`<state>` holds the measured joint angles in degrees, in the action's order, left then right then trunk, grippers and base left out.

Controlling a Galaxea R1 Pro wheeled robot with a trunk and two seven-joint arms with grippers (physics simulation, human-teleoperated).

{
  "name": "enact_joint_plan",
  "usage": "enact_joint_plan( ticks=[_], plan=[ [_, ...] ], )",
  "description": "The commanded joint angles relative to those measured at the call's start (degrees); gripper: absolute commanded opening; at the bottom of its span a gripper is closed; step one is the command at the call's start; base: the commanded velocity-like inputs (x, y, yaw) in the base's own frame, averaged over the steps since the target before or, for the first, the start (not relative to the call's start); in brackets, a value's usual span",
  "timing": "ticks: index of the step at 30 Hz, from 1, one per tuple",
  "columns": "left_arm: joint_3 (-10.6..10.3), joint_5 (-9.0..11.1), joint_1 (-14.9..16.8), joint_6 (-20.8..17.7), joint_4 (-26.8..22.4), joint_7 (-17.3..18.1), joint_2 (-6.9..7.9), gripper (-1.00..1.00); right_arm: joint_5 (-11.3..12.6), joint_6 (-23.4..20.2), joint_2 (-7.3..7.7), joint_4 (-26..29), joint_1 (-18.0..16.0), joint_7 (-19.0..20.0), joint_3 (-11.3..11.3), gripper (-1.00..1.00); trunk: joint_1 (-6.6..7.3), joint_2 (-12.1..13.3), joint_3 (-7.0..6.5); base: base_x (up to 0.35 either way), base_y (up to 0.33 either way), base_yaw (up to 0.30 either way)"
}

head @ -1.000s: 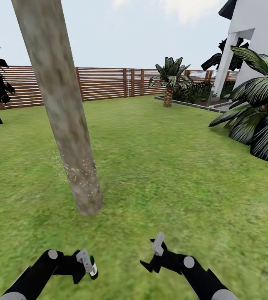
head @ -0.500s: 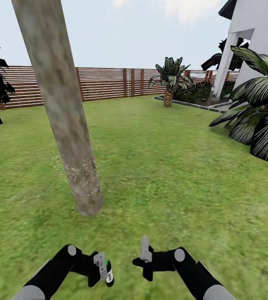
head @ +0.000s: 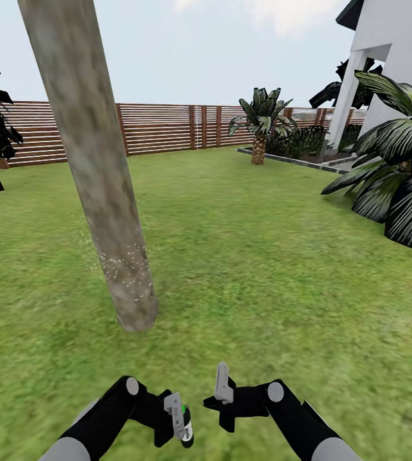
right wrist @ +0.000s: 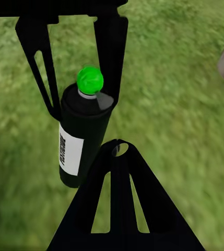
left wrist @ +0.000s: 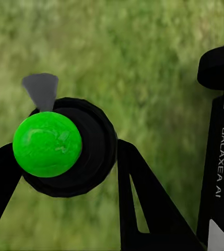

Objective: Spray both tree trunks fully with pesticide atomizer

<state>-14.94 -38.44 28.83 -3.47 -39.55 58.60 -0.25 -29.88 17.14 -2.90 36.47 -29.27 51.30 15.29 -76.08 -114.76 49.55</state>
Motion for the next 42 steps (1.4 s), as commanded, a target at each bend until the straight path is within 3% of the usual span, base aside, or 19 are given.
enact_joint_plan(
  ticks=[1, 20, 42],
  plan=[
    [0.00, -0.01, 0.00, 0.00, 0.00, -0.02, -0.16, -1.00, 0.00, -0.02, 0.00, 0.00, 0.00, 0.01, 0.00, -1.00, 0.00, 0.00, 0.00, 0.000, 0.000, 0.000],
    [-0.05, -0.15, 0.00, 0.04, 0.00, -0.55, -3.23, -1.00, 0.00, -0.01, 0.00, 0.18, 0.00, 0.03, 0.00, -1.00, 0.00, 0.00, 0.00, 0.000, 0.000, 0.000],
    [0.00, -0.14, 0.00, -0.03, -1.58, -0.59, -3.44, -1.00, 0.00, -0.09, 0.00, 1.32, 0.00, 0.03, 0.00, -1.00, 0.00, 0.00, 0.00, 0.000, 0.000, 0.000]
  ],
)
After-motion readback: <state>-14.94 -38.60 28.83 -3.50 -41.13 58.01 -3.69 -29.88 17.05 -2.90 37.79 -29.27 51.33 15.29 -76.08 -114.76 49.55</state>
